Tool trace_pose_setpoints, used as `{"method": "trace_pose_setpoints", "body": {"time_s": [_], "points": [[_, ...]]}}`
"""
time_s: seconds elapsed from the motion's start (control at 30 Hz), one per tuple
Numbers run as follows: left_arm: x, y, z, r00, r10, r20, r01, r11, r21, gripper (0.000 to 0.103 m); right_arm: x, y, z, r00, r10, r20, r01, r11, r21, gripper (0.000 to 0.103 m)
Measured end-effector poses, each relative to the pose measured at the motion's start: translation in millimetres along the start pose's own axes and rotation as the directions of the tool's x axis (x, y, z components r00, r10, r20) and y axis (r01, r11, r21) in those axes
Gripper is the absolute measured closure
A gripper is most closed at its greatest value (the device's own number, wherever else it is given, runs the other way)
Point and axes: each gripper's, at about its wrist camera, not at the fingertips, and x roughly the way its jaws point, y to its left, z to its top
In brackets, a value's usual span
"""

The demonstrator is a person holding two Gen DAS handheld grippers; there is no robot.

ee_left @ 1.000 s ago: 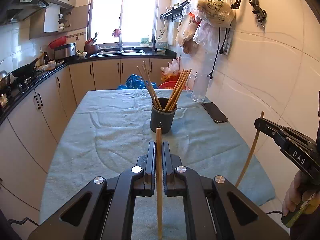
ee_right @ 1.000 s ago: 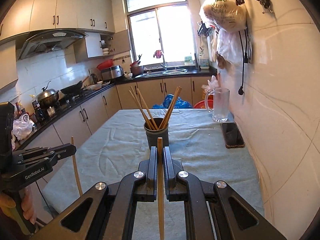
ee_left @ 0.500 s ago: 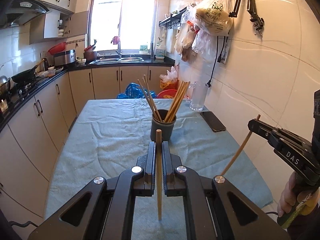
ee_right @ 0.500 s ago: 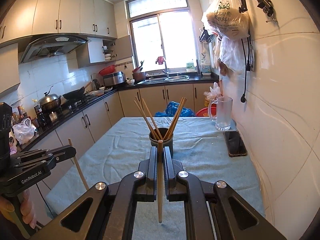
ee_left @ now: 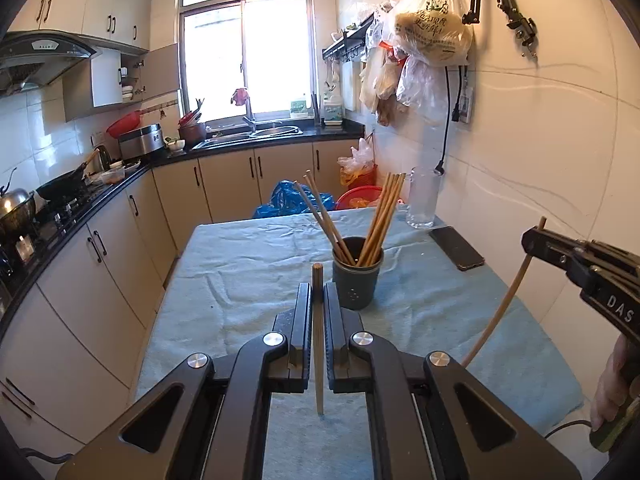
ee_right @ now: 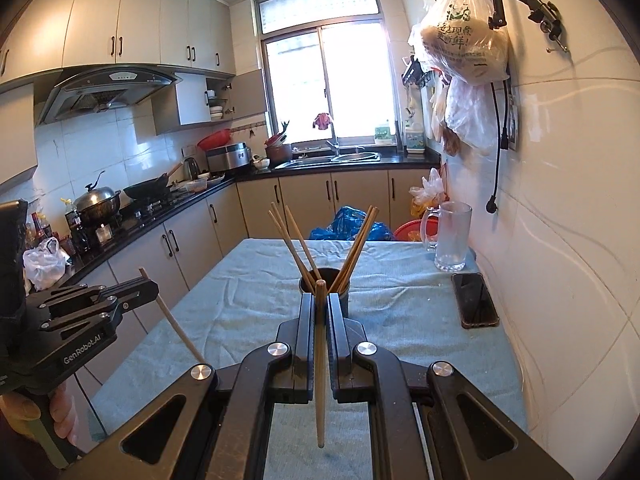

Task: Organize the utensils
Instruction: 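Carry both upright chopsticks over the rim of the grey cup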

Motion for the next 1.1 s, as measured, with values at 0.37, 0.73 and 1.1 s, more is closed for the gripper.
{"method": "trace_pose_setpoints", "body": {"time_s": [0.37,0.73,1.1], "points": [[14,6,7,1.000,0.017,-0.018,-0.017,1.000,0.011,0.098,11,7,10,1.000,0.007,-0.006,-0.008,1.000,-0.015,0.097],[16,8,7,0.999,0.006,-0.037,-0.006,1.000,0.013,0.098,17,7,15,1.000,0.008,-0.007,-0.008,1.000,-0.015,0.097],[24,12,14,0.998,-0.020,-0.053,0.021,1.000,0.023,0.098,25,3,21,1.000,0.010,-0.001,-0.010,1.000,-0.003,0.097]]}}
